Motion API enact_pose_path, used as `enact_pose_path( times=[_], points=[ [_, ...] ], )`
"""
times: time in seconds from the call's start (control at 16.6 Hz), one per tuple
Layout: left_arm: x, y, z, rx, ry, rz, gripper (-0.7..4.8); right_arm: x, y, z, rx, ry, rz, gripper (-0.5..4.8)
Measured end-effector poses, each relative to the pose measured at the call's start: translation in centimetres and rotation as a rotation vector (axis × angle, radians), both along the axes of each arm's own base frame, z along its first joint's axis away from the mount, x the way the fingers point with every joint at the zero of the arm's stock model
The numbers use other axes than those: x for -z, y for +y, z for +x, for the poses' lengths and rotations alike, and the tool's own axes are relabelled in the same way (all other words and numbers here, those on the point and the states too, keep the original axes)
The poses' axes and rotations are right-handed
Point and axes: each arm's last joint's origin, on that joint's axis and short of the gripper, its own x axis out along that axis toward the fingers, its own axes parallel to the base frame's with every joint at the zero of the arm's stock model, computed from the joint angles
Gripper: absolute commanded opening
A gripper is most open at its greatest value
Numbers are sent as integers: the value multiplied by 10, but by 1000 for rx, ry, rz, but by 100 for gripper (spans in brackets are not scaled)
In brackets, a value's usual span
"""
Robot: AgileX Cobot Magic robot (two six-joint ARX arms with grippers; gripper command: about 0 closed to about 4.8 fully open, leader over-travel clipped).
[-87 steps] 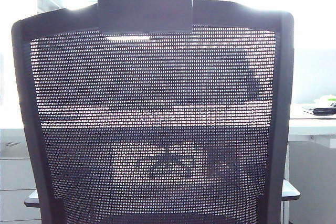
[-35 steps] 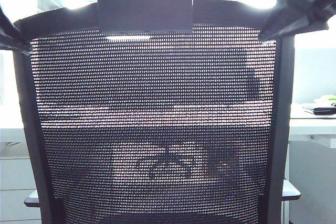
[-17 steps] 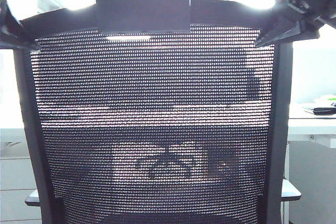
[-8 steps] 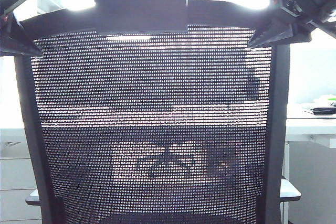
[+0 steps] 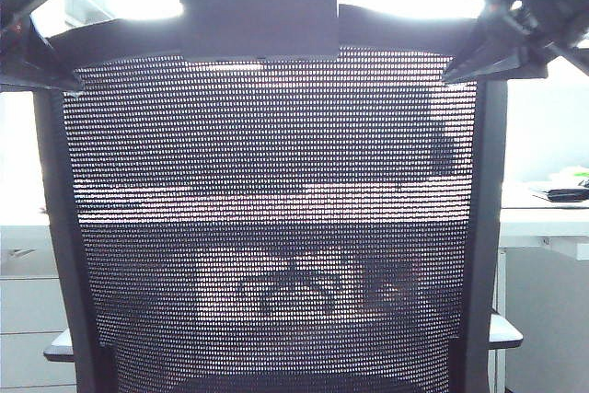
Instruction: Push the black chair under the table.
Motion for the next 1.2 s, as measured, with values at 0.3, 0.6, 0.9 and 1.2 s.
enact_pose_path(
  times=[0.3, 0.6, 0.9, 1.2],
  points=[
    [7, 0, 19, -11, -64, 0, -6, 10, 4, 17, 5, -39, 12, -9],
    [15, -1, 33, -11, -121, -3, -6, 13, 4, 37, 0, -40, 15, -9],
    [20, -2, 68, -19, -145, -1, -6, 6, 6, 71, 25, -70, -24, -9],
    [20, -1, 108, -57, -154, 6, -6, 1, 15, 106, 25, -103, -49, -9]
  ],
)
